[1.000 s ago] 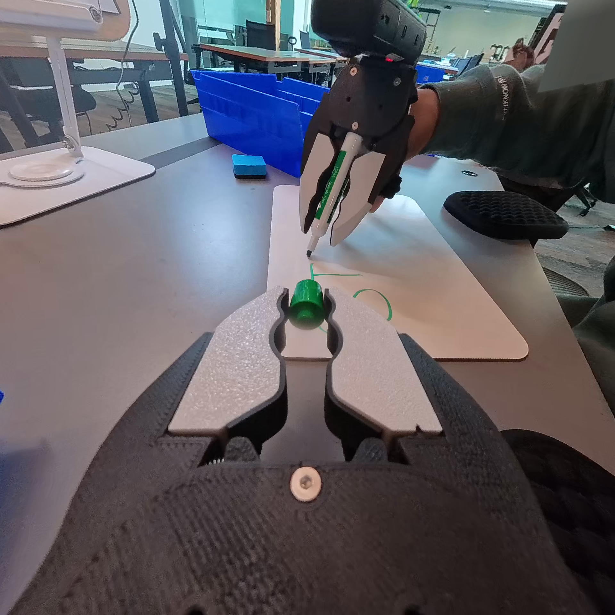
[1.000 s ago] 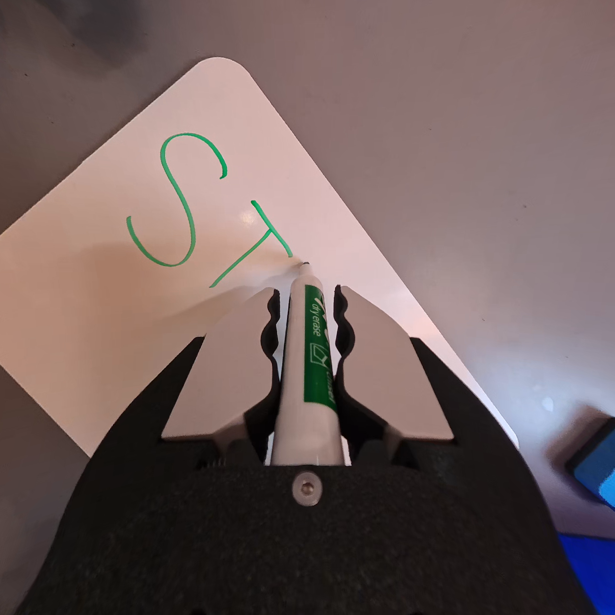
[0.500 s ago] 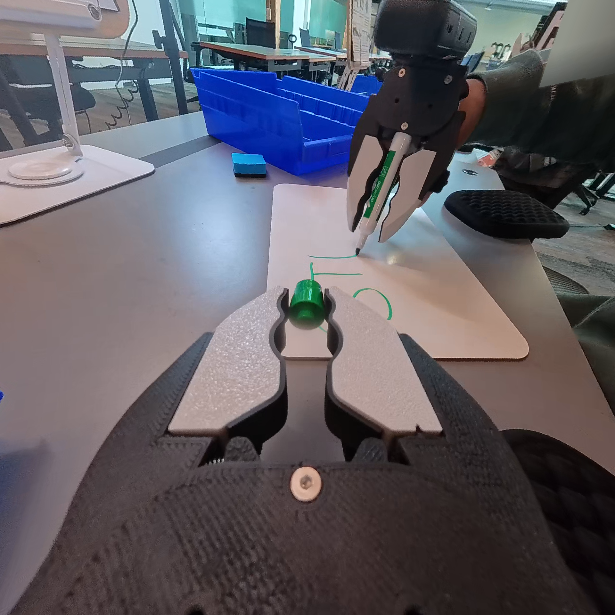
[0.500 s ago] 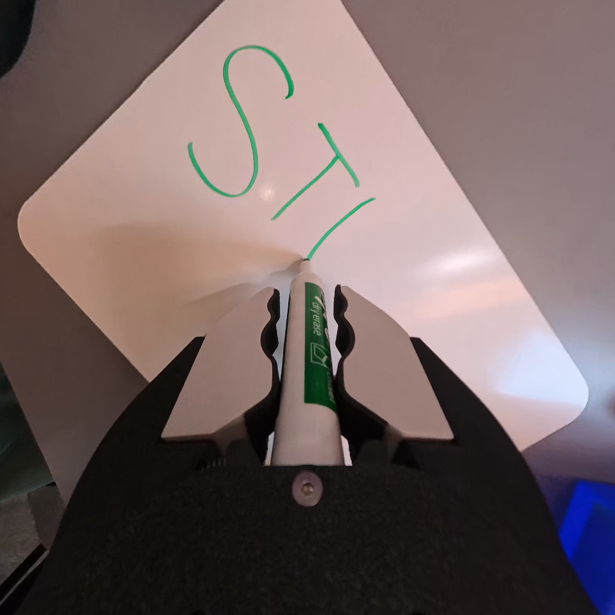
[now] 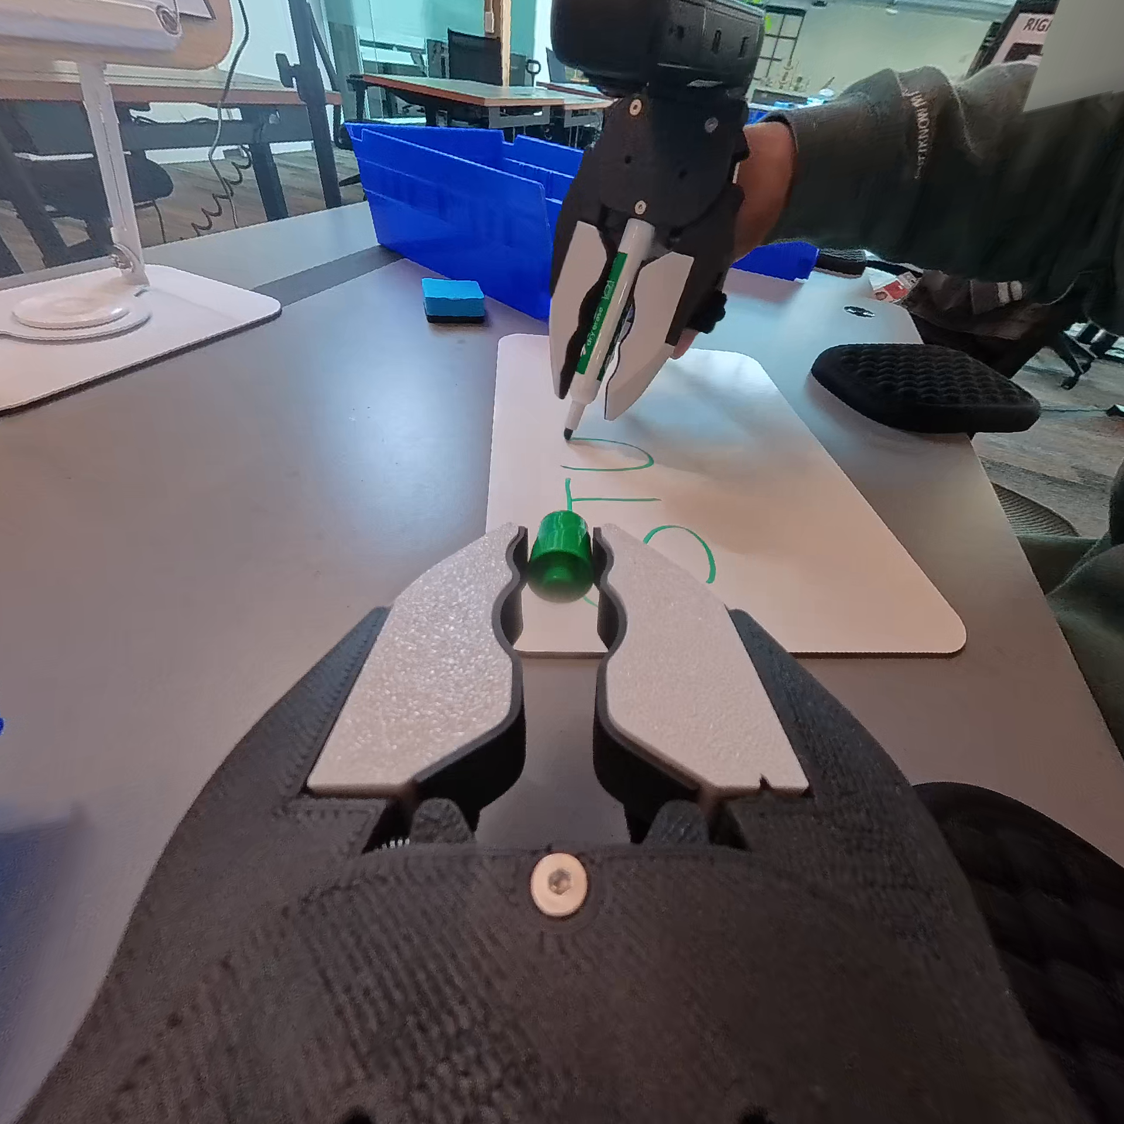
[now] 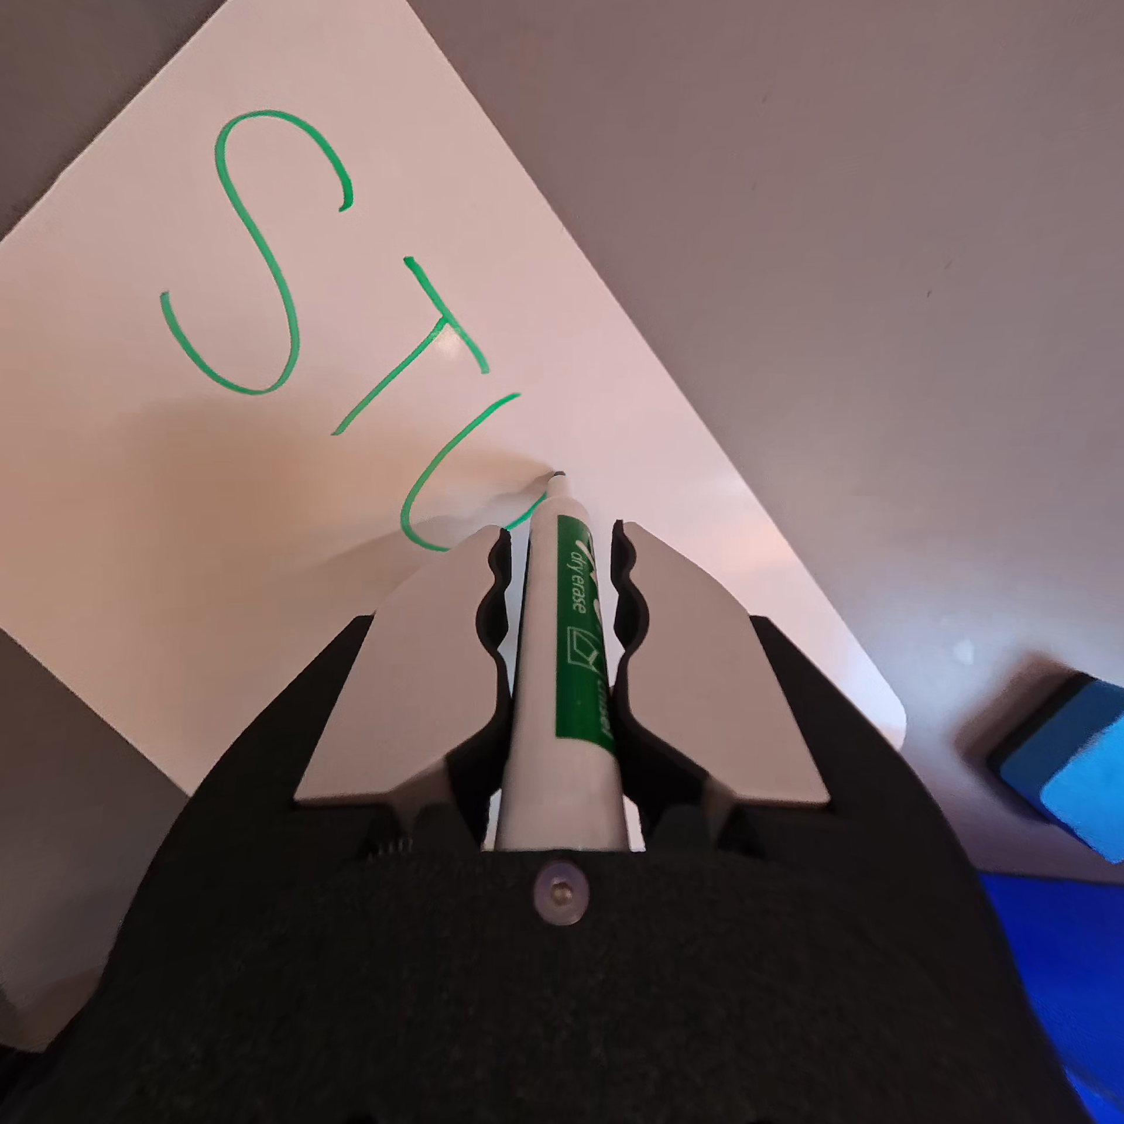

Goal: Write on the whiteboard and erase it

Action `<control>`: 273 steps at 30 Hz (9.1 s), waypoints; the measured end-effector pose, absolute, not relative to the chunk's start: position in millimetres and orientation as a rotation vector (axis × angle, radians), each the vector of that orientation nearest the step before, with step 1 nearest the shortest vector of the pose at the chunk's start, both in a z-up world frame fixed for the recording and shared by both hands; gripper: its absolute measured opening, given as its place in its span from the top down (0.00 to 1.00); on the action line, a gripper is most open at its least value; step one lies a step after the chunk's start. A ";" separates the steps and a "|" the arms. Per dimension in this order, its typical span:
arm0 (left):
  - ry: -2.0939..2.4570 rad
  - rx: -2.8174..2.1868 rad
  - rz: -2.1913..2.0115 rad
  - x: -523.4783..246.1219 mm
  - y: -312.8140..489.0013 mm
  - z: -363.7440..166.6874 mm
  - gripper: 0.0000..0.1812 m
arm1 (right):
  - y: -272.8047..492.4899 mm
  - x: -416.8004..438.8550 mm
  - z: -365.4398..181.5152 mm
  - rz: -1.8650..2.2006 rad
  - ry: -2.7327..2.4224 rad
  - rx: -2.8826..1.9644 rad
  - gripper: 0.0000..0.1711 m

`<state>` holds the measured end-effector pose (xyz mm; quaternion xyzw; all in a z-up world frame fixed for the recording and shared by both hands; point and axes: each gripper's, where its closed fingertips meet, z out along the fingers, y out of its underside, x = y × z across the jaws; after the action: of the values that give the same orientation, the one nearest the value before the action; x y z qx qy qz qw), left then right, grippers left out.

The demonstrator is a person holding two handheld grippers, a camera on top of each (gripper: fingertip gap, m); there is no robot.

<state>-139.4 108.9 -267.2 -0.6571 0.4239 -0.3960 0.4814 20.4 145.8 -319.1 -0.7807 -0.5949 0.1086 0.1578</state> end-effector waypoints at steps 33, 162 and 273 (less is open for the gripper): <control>1.034 -1.600 -0.956 -139.9 109.6 -267.4 0.89 | 124.8 39.0 -306.2 0.322 -1.654 -2.253 0.81; 1.022 -1.622 -0.992 -139.4 108.2 -268.2 0.89 | 173.5 98.1 -313.5 0.182 -1.516 -2.324 0.81; 1.091 -1.509 -0.968 -118.4 93.9 -259.3 0.89 | 147.8 104.8 -310.5 0.406 -1.235 -2.191 0.80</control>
<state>-118.4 93.9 -259.3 -0.6236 0.4507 -0.3998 0.4982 104.8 147.8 -310.5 -0.8223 -0.4637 0.1525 0.2927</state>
